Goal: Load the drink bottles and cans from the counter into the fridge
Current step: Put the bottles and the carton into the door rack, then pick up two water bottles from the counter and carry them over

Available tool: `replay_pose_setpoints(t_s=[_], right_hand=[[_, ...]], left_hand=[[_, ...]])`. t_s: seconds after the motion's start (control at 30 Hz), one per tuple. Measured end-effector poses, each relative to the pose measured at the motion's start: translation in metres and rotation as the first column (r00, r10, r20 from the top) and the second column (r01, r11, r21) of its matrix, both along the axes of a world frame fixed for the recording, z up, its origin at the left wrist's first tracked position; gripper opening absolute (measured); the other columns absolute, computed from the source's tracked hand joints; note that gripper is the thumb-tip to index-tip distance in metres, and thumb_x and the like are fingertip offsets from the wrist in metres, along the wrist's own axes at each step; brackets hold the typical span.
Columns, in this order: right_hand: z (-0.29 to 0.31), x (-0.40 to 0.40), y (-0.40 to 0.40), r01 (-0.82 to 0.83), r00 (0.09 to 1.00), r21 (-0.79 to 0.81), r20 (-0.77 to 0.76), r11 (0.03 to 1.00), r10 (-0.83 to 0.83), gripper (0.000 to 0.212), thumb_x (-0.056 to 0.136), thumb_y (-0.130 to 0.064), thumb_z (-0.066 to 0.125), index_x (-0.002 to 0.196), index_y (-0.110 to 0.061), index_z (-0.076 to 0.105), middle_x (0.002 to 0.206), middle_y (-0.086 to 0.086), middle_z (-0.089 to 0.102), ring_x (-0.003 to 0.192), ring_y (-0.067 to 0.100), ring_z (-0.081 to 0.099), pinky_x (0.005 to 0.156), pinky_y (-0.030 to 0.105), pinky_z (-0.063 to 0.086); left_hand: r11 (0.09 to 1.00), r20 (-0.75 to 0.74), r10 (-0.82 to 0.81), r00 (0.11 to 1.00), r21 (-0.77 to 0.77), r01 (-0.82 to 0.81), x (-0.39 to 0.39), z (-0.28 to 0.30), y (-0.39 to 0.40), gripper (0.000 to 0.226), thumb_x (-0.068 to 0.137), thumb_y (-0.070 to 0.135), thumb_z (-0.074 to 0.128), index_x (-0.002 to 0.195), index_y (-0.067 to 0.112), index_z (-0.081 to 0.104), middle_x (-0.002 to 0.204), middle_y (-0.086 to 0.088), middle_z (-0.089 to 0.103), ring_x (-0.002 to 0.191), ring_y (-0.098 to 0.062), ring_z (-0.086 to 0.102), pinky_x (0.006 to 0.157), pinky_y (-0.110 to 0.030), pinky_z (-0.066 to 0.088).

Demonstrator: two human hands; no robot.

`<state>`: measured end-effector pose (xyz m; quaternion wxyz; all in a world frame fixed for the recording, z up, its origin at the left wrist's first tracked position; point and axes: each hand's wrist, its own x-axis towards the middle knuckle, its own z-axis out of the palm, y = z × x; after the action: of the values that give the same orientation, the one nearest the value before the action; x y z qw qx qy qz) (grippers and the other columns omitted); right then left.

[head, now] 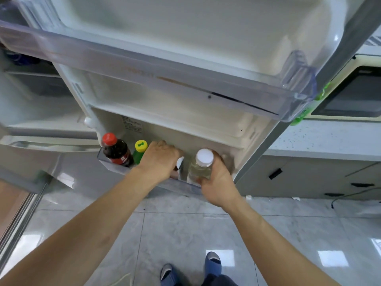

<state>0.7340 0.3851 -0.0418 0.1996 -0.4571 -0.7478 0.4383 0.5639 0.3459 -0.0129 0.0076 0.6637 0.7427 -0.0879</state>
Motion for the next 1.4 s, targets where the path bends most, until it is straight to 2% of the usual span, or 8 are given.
replay_pose_setpoints(t_s=[0.1, 0.33, 0.47, 0.63, 0.83, 1.1, 1.23, 1.4], right_hand=[[0.002, 0.002, -0.003, 0.021, 0.999, 0.031, 0.034, 0.999, -0.022, 0.076, 0.080, 0.008, 0.062, 0.147, -0.015, 0.035, 0.139, -0.001, 0.046, 0.134, 0.016, 0.042, 0.100, -0.002, 0.020], [0.010, 0.026, -0.021, 0.034, 0.999, 0.178, -0.035, 0.983, -0.028, 0.083, 0.087, -0.003, 0.067, 0.155, -0.017, 0.022, 0.153, -0.004, 0.033, 0.140, 0.006, 0.030, 0.106, 0.000, 0.016], [0.011, 0.052, -0.032, 0.009, 0.991, 0.263, -0.131, 0.965, 0.026, 0.071, 0.088, -0.013, 0.069, 0.150, -0.020, 0.034, 0.138, -0.019, 0.039, 0.126, -0.019, 0.032, 0.104, 0.000, 0.025], [0.003, 0.099, -0.031, 0.092, 0.973, 0.236, -0.228, 0.967, -0.037, 0.036, 0.090, -0.015, 0.065, 0.126, -0.019, 0.061, 0.115, -0.013, 0.063, 0.106, 0.005, 0.060, 0.087, 0.026, 0.054], [-0.011, 0.184, -0.021, 0.161, 0.952, 0.122, -0.281, 0.979, -0.121, 0.022, 0.090, -0.017, 0.062, 0.110, -0.022, 0.069, 0.098, -0.013, 0.069, 0.088, 0.009, 0.066, 0.071, 0.022, 0.055], [-0.032, 0.304, 0.006, 0.299, 0.908, -0.004, -0.306, 0.954, -0.286, 0.032, 0.093, -0.008, 0.064, 0.105, -0.038, 0.063, 0.090, -0.019, 0.068, 0.076, 0.007, 0.062, 0.062, 0.007, 0.044], [-0.041, 0.335, 0.027, 0.376, 0.865, -0.091, -0.322, 0.922, -0.385, 0.029, 0.093, -0.010, 0.065, 0.100, -0.038, 0.065, 0.087, -0.017, 0.068, 0.074, 0.011, 0.064, 0.061, 0.010, 0.046], [-0.045, 0.335, 0.067, 0.361, 0.859, -0.126, -0.341, 0.924, -0.382, 0.025, 0.093, -0.014, 0.064, 0.101, -0.038, 0.065, 0.085, -0.015, 0.069, 0.077, 0.009, 0.066, 0.066, 0.020, 0.054]], left_hand=[[0.999, 0.081, -0.012, 0.997, 0.043, 0.008, 0.003, -0.006, -0.003, 0.060, 0.085, 0.014, 0.062, 0.138, 0.037, 0.044, 0.120, 0.002, 0.063, 0.117, -0.026, 0.052, 0.099, -0.036, 0.032], [0.970, 0.350, -0.009, 0.937, 0.229, -0.077, 0.017, -0.008, -0.026, 0.077, 0.083, -0.002, 0.058, 0.150, 0.026, 0.032, 0.154, -0.006, 0.034, 0.144, -0.025, 0.027, 0.121, -0.046, 0.004], [0.840, 0.594, -0.042, 0.803, 0.456, -0.293, 0.045, -0.011, -0.043, 0.056, 0.083, 0.002, 0.066, 0.137, 0.016, 0.053, 0.138, -0.007, 0.051, 0.132, -0.027, 0.043, 0.115, -0.042, 0.028], [0.650, 0.619, -0.200, 0.760, 0.664, -0.369, 0.097, -0.022, -0.049, 0.031, 0.088, 0.007, 0.057, 0.118, 0.006, 0.065, 0.108, -0.004, 0.063, 0.102, -0.020, 0.059, 0.094, -0.028, 0.045], [0.697, 0.917, -0.166, 0.362, 0.369, -0.615, 0.176, -0.038, -0.039, 0.039, 0.093, 0.003, 0.060, 0.106, 0.040, 0.064, 0.096, 0.011, 0.069, 0.088, -0.008, 0.067, 0.078, -0.017, 0.054], [0.662, 0.997, -0.002, -0.077, -0.057, -0.747, 0.276, -0.066, -0.016, 0.028, 0.097, 0.005, 0.055, 0.099, 0.029, 0.070, 0.081, -0.007, 0.073, 0.065, -0.012, 0.066, 0.057, -0.021, 0.054], [0.631, 0.981, 0.023, -0.191, -0.163, -0.758, 0.308, -0.071, -0.003, 0.020, 0.097, 0.003, 0.054, 0.103, 0.017, 0.068, 0.076, -0.006, 0.072, 0.061, -0.013, 0.062, 0.055, -0.023, 0.053], [0.629, 0.986, 0.021, -0.167, -0.143, -0.764, 0.313, -0.064, 0.026, 0.019, 0.094, 0.003, 0.058, 0.102, 0.017, 0.069, 0.080, -0.010, 0.072, 0.059, -0.014, 0.063, 0.056, -0.025, 0.055]])
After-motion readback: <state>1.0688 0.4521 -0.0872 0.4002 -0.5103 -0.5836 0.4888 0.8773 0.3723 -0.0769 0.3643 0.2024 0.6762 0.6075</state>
